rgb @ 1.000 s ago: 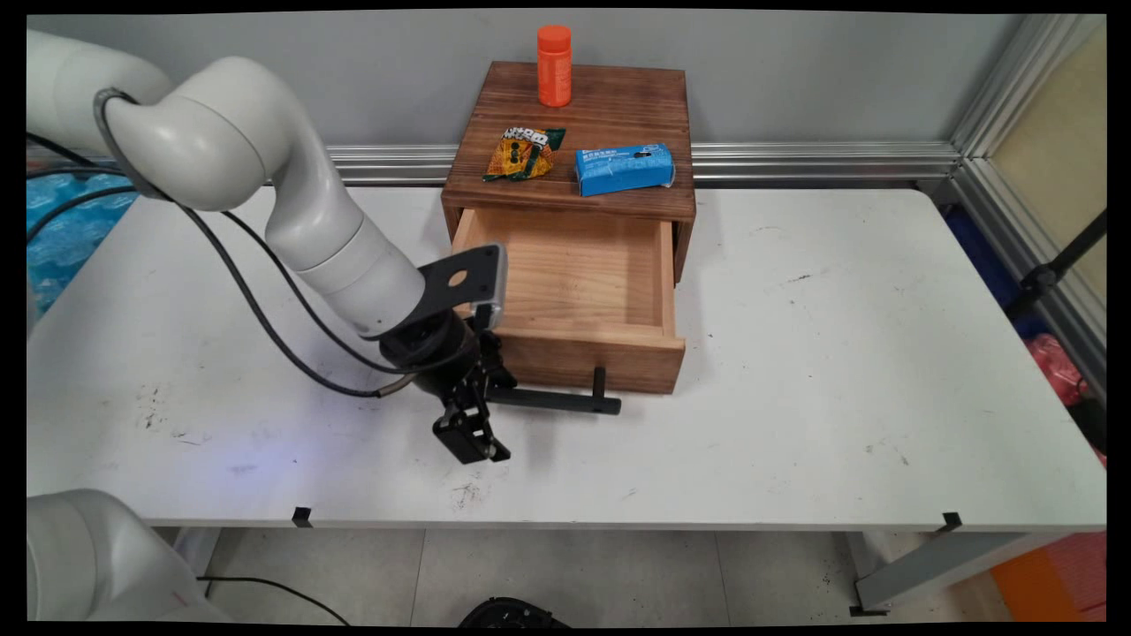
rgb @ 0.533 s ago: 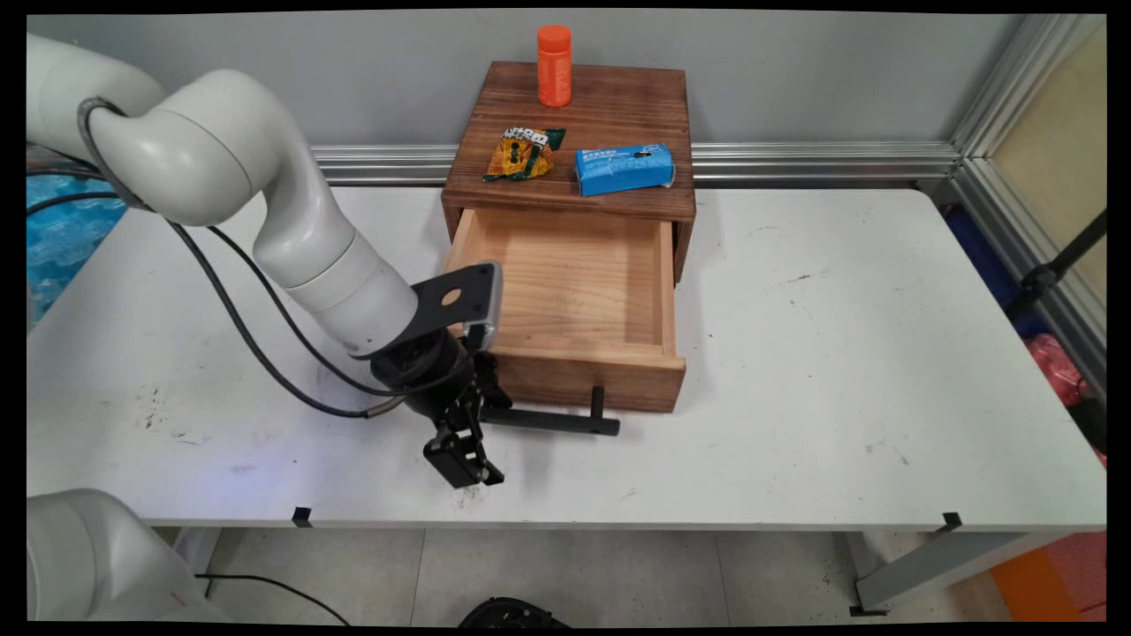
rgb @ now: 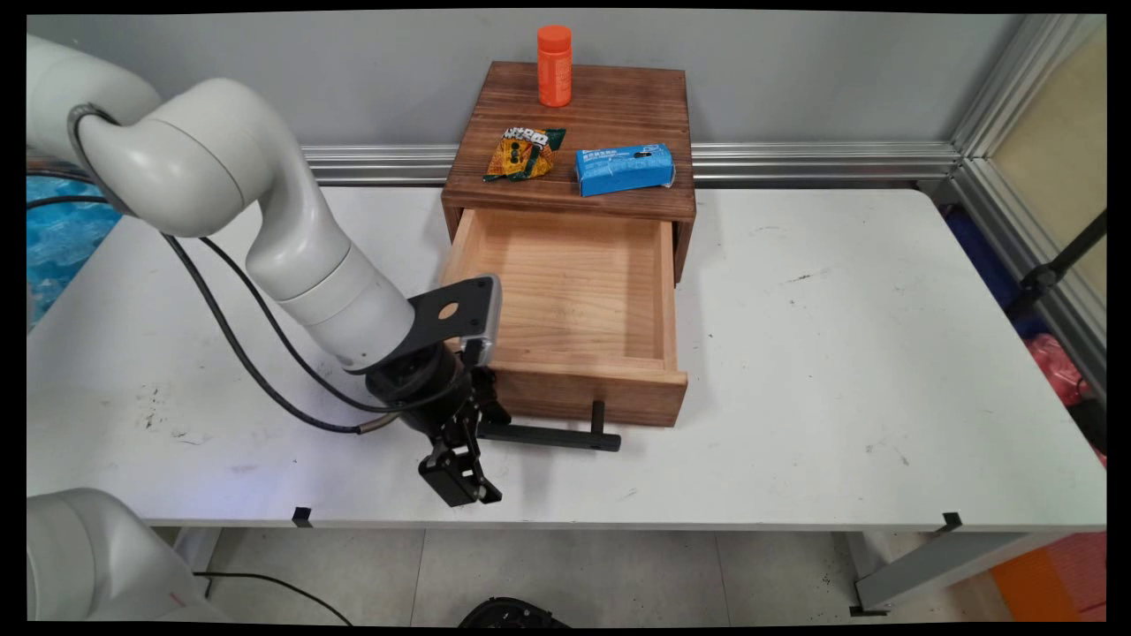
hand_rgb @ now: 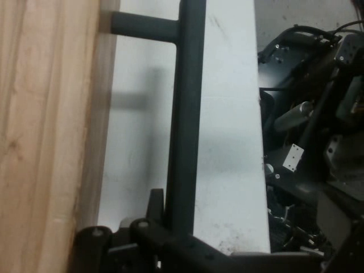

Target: Open the drawer

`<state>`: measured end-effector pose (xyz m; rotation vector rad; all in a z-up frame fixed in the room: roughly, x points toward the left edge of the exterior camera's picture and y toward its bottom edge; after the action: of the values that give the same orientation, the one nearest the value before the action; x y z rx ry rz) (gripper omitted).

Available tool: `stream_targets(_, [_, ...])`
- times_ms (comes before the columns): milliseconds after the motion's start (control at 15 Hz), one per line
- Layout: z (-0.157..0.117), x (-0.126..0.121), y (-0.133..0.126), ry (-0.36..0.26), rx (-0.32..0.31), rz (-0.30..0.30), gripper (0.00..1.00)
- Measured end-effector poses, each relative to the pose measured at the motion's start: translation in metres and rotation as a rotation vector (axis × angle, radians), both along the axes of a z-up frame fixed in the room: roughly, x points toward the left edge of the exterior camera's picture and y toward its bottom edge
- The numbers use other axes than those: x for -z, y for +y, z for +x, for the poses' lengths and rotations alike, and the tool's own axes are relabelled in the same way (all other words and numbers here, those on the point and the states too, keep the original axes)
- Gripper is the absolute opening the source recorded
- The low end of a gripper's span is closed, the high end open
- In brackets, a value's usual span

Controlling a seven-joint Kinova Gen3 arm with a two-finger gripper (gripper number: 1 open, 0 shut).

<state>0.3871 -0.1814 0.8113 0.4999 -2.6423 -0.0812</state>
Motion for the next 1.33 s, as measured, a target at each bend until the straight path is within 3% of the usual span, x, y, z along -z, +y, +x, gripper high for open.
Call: stream_targets(1333, [-0.013, -0.001, 0.020, -0.002, 0.011, 0.020, 1.00])
